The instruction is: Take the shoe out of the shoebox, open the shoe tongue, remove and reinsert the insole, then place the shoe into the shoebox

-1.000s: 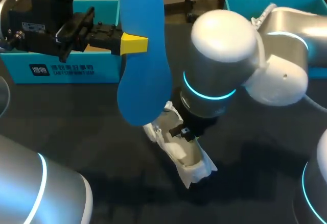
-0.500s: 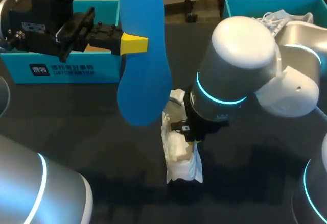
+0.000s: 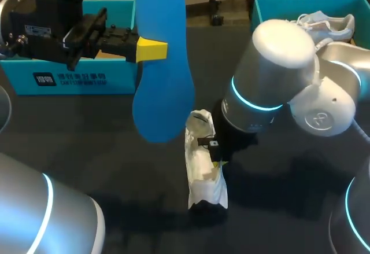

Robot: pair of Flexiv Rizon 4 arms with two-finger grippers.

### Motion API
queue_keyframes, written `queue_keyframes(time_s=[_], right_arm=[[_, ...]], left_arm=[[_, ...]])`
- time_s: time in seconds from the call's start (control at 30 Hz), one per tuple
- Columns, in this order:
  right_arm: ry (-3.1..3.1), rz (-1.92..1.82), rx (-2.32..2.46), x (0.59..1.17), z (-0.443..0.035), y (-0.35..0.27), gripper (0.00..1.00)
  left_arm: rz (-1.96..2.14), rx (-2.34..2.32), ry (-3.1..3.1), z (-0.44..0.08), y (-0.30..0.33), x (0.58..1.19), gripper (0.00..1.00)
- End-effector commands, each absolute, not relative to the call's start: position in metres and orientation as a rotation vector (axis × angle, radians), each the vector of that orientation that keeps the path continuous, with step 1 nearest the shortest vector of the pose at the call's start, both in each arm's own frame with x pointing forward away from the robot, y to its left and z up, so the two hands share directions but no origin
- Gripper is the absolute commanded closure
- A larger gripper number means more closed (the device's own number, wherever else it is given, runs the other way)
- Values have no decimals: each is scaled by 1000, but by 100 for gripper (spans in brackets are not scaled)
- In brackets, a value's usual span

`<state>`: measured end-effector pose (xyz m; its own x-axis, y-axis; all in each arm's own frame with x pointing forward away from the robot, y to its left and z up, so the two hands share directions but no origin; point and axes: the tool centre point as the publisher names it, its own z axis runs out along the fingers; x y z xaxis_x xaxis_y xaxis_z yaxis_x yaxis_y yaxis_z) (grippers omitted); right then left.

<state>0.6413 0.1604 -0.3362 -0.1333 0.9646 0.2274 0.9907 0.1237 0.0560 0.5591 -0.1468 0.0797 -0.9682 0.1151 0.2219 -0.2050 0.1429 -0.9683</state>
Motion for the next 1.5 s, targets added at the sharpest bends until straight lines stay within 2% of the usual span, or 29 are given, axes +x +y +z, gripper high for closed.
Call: queue_keyframes(time_s=[0.03, 0.67, 0.7, 0.73, 0.87, 1.3, 1.5], right_arm=[[-2215, -329, -1937, 643, -351, 162, 100], [-2127, -343, -1920, 646, -383, 157, 100], [-2122, -346, -1924, 645, -382, 157, 57], [-2117, -350, -1933, 644, -379, 156, 0], [-2114, -369, -1969, 640, -364, 153, 0], [-1816, -765, -1770, 638, -291, 107, 0], [-1816, -765, -1770, 638, -291, 107, 0]], left_arm=[[1905, 86, -2179, 80, -147, 560, 100], [1905, 86, -2179, 80, -147, 560, 100], [1905, 86, -2179, 80, -147, 560, 100], [1905, 86, -2179, 80, -147, 560, 100], [1905, 86, -2179, 80, -147, 560, 100], [1905, 86, -2179, 80, -147, 560, 100], [1905, 86, -2179, 80, -147, 560, 100]])
